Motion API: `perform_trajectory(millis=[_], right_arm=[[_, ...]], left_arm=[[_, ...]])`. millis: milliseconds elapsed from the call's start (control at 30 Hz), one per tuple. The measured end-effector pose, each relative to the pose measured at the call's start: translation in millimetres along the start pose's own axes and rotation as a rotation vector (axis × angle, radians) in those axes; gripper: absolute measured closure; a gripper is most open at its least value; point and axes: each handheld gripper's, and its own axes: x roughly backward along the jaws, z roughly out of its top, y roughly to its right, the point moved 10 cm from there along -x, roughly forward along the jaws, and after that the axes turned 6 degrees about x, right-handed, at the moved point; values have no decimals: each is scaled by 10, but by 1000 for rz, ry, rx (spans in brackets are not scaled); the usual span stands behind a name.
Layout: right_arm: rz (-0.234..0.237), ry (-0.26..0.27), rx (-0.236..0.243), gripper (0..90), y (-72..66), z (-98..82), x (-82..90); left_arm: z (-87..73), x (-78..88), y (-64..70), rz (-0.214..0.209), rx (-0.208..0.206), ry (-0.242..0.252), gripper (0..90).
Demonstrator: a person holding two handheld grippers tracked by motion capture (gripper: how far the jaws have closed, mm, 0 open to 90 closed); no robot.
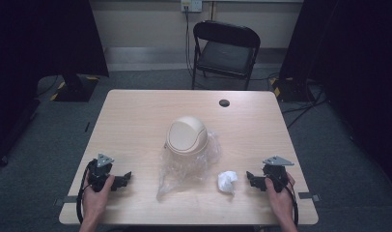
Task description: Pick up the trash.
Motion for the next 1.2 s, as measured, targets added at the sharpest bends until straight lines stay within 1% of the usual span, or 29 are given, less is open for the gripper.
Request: perform_trajectory(millis=[133,167,200,233,267,300,333,367,400,433,467,500,533,567,633,667,700,733,833,900,933,967,1000,1033,1067,1100,1133,1167,1200], right_arm=[[0,0,0,124,0,0,0],[0,0,0,123,0,0,0],[0,0,0,123,0,0,0],[0,0,0,124,0,0,0],[0,0,0,123,0,0,0],[0,0,0,123,0,0,0],[0,0,0,123,0,0,0],[0,0,1,123,0,0,0],[0,0,0,123,0,0,0],[0,0,0,123,0,0,0],[0,0,0,124,0,0,0],[0,0,0,124,0,0,0],[0,0,0,123,0,0,0],[0,0,0,124,0,0,0],[0,0,0,123,0,0,0],[0,0,0,124,0,0,0],[0,0,0,124,0,0,0],[0,0,0,123,0,0,0],[0,0,0,123,0,0,0],[0,0,0,124,0,0,0],[0,0,0,124,0,0,0],[0,0,0,123,0,0,0],[0,0,0,123,0,0,0],[0,0,0,123,0,0,0],[0,0,0,123,0,0,0],[0,0,0,123,0,0,0],[0,0,0,124,0,0,0],[0,0,0,123,0,0,0],[0,0,0,123,0,0,0]], left_arm=[[0,1,4,-6,3,0,32],[3,20,-21,6,4,2,54],[3,20,-21,6,4,2,78],[12,39,-42,16,16,12,120],[10,59,-56,19,23,11,162],[10,59,-56,19,23,11,175],[6,88,-42,-7,43,12,162],[13,112,-32,-18,49,21,162],[13,112,-32,-18,49,21,168],[24,140,-22,-23,50,35,168],[45,195,12,-45,58,57,163],[45,195,12,-45,58,57,164],[62,252,62,-92,75,82,164],[80,287,98,-117,94,106,164],[95,330,139,-130,94,106,183],[114,352,173,-131,82,111,193],[114,352,173,-131,82,111,199],[123,374,190,-125,66,106,204],[216,447,354,-167,55,136,211],[265,488,445,-182,40,151,214],[265,488,445,-182,40,151,216],[289,509,499,-199,35,157,220],[333,541,606,-226,14,162,223],[350,556,652,-239,-1,161,224],[350,556,652,-239,-1,161,224],[369,571,695,-245,-15,165,224],[411,598,777,-279,-20,168,229],[431,615,820,-296,-23,173,233],[431,615,820,-296,-23,173,235]])
